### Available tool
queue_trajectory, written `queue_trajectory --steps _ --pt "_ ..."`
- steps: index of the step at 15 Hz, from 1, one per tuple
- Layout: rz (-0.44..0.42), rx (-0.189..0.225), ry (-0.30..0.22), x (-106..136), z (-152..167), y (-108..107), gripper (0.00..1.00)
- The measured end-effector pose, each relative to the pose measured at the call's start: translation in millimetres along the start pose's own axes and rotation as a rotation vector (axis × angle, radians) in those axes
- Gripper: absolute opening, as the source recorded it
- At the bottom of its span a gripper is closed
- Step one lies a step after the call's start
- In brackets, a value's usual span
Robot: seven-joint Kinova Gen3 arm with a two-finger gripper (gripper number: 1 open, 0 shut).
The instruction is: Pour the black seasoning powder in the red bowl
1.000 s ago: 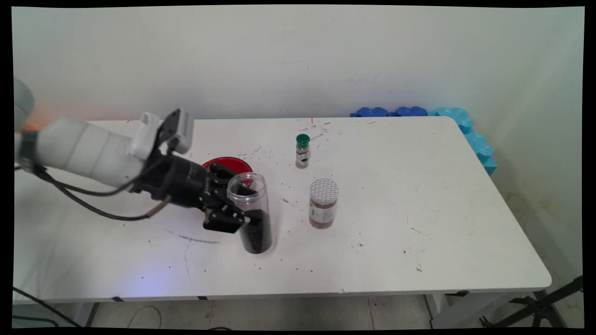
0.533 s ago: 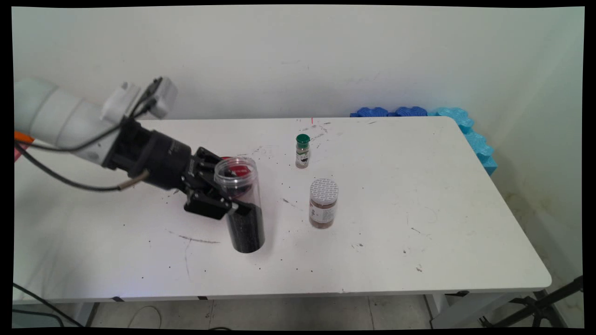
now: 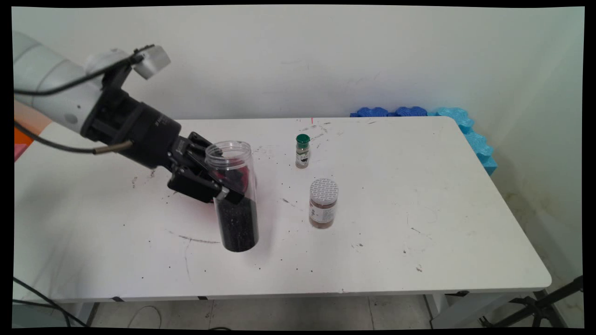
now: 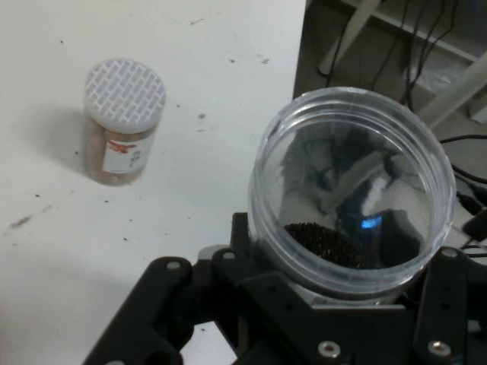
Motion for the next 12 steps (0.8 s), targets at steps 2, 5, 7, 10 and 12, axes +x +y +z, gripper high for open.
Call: queue_trajectory --steps 2,5,7,10,12 --pt "-0.018 -0.012 -0.008 5 -6 -2 0.00" --pt "-0.075 -0.013 -0.014 12 -13 -9 0.00" --pt "-0.121 -0.010 -0.018 14 -17 -14 0.00" --pt "-0.217 0.002 -0.019 18 -22 -23 0.00" --pt "-0.278 0.011 -0.020 20 -24 -29 0.00"
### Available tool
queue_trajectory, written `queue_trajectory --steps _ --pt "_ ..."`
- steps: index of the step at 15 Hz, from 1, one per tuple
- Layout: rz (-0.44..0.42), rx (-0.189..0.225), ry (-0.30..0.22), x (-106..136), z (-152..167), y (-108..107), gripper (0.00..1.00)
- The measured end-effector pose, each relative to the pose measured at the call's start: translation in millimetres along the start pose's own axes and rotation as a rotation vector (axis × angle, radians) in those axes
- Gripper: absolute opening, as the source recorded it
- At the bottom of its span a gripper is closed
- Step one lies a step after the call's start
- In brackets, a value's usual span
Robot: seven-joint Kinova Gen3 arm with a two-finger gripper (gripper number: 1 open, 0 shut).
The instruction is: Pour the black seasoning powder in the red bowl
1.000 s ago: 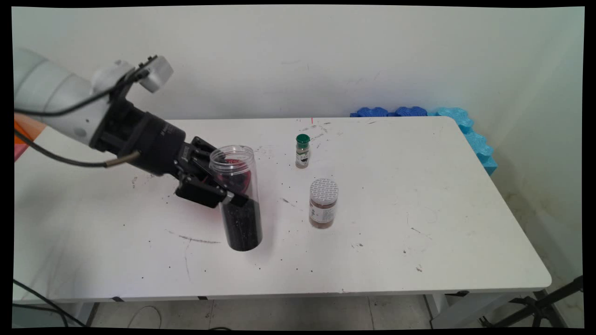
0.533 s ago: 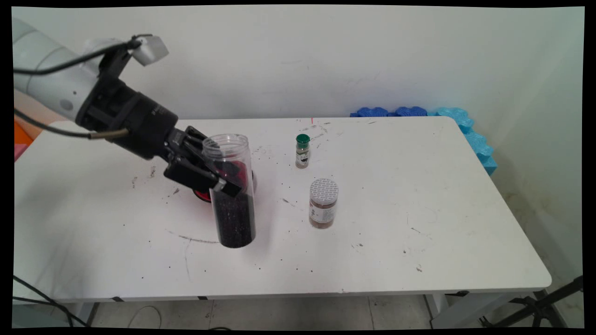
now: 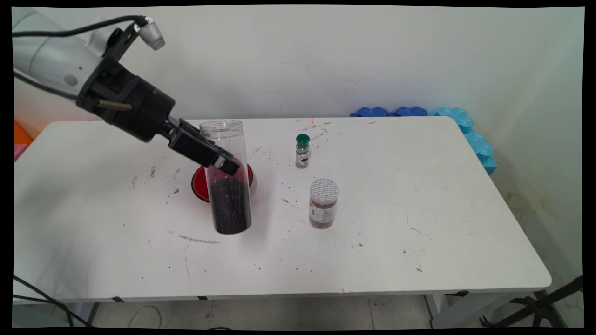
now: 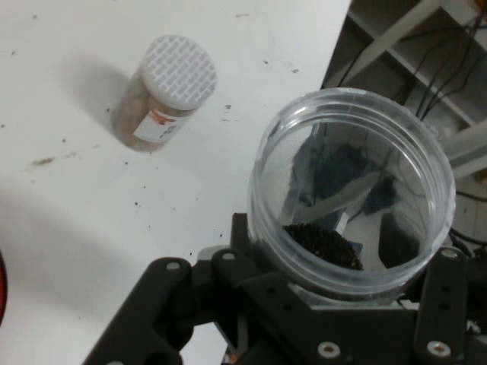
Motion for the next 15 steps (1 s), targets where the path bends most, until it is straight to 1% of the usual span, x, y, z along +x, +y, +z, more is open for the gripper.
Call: queue_trajectory --steps 4,10,12,15 --pt "-0.121 0.018 -0.005 1 -3 -10 0.00" --pt "-0.312 0.039 -0.026 -5 -2 -27 0.00" --pt "-0.351 0.041 -0.036 -8 0 -34 0.00" --pt "-0.380 0.049 -0.050 -10 3 -44 0.00"
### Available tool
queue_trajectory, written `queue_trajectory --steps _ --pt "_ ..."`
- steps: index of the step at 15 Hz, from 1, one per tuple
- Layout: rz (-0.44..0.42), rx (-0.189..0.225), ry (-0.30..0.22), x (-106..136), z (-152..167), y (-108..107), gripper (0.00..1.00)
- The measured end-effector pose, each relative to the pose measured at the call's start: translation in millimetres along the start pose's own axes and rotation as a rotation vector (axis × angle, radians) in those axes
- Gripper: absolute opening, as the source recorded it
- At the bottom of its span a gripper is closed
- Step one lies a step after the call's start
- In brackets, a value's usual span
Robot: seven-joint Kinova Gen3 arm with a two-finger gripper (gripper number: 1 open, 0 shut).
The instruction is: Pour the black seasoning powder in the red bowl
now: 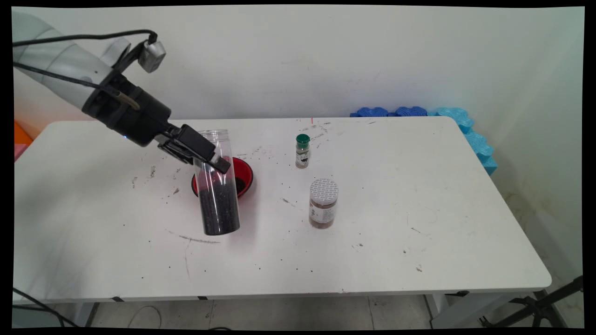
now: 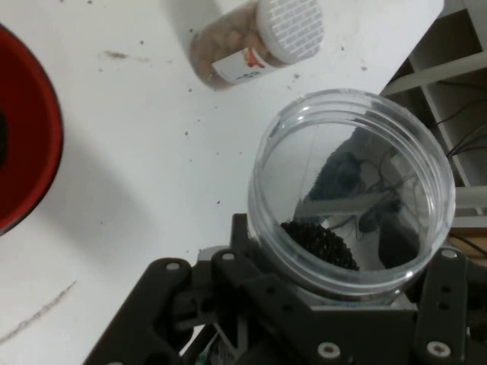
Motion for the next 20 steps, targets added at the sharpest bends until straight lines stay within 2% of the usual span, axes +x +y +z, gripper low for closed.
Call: queue_trajectory --steps 5,10,15,20 --pt "-0.050 0.004 -0.018 0 4 -13 0.00" --pt "-0.140 0.003 -0.037 -2 8 -29 0.00" --pt "-0.267 -0.004 -0.048 -2 13 -42 0.00" --pt "-0.422 0.003 -0.032 -1 17 -53 0.00"
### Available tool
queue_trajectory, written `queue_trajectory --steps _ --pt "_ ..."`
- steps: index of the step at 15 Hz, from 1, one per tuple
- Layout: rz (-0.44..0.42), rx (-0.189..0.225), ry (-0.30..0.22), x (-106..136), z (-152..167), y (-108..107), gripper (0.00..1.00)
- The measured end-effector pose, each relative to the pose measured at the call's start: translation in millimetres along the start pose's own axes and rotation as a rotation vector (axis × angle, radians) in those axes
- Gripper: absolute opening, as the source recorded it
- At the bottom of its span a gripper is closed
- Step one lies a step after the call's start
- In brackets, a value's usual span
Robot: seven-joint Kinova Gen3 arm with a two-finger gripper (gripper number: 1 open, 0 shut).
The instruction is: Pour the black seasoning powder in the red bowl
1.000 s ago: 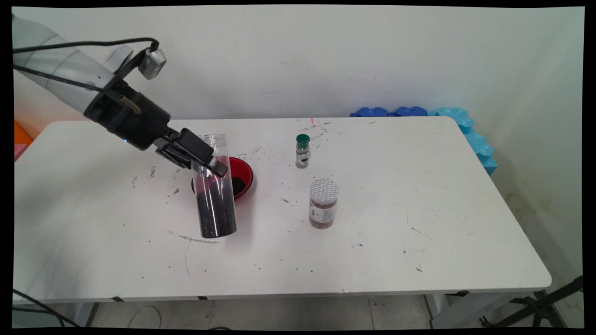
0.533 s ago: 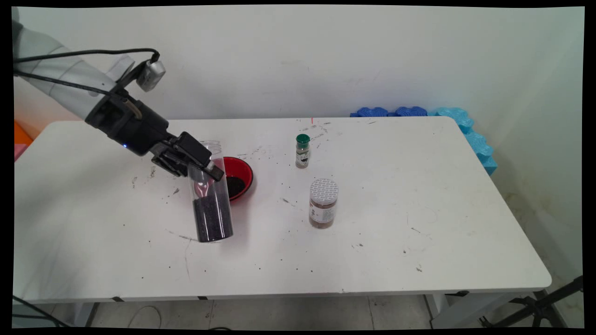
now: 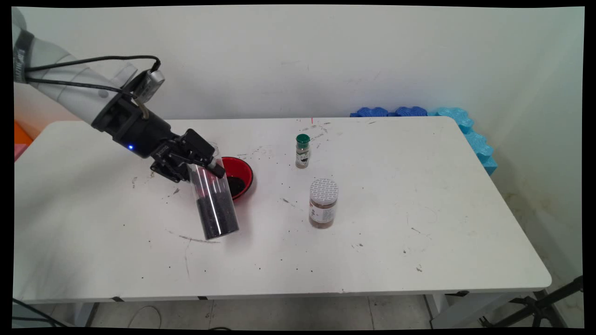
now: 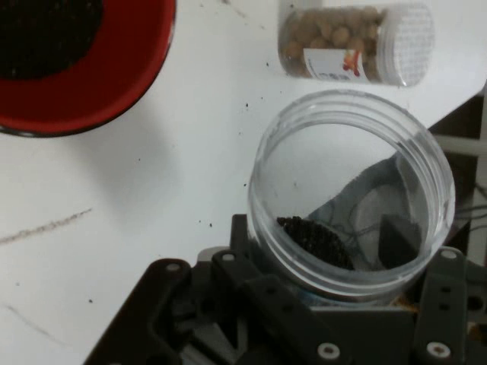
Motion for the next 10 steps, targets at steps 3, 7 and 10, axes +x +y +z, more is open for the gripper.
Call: queue_trajectory --steps 3,7,10 --pt "-0.071 -0.005 0.006 2.1 1.8 -3.4 0.00" --pt "-0.175 -0.019 0.014 6.0 5.6 -6.9 0.00" --pt "-0.265 -0.026 0.022 9.1 7.9 -10.9 0.00"
